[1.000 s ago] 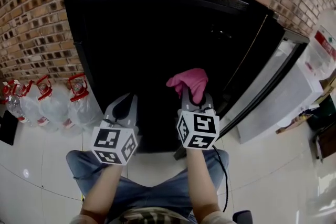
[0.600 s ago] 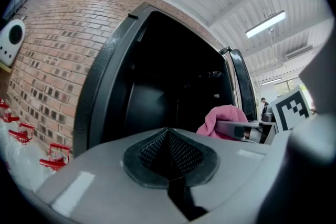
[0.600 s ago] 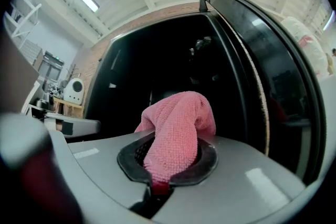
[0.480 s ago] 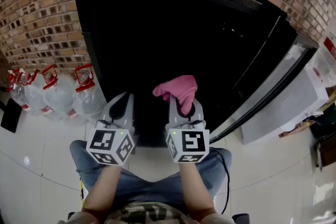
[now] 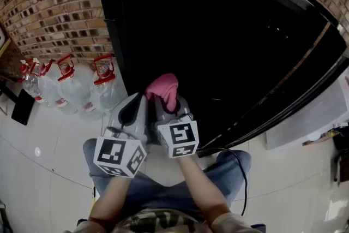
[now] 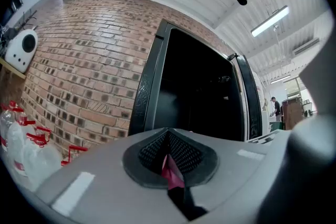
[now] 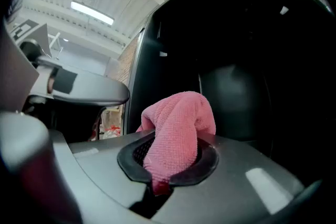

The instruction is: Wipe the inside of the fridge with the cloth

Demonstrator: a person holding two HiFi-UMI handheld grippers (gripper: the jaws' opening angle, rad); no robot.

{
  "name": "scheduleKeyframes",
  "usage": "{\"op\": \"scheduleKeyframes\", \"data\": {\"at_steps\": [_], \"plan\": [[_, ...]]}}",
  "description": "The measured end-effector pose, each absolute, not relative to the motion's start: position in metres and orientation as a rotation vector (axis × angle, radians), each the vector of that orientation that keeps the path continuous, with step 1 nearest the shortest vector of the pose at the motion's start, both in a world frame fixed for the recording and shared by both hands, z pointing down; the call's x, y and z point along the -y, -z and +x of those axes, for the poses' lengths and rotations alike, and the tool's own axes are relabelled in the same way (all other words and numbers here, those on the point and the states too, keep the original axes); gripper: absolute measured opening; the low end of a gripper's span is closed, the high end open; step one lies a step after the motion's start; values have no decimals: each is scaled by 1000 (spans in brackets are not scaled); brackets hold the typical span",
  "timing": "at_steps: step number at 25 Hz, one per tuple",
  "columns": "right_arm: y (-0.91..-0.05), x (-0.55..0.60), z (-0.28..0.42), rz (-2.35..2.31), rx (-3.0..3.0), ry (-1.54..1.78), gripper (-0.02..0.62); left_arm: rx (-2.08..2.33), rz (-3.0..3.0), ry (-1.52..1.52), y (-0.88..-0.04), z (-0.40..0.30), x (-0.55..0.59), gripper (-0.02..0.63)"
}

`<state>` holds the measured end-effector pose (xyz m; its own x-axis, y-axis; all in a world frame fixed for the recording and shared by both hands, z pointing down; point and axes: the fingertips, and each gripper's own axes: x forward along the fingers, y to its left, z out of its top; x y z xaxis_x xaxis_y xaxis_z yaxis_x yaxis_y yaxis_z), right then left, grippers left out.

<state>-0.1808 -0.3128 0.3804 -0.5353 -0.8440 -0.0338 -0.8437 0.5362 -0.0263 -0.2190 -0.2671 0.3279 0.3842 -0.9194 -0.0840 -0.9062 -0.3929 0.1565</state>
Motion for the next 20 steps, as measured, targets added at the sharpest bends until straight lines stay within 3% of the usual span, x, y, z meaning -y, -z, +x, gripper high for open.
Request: {"op": "scheduleKeyframes", "data": {"at_steps": [20], "plan": [[-394,502,-178,-1720,-2806,99,25,1647,2559,193,-333,-214,282,-11]]}}
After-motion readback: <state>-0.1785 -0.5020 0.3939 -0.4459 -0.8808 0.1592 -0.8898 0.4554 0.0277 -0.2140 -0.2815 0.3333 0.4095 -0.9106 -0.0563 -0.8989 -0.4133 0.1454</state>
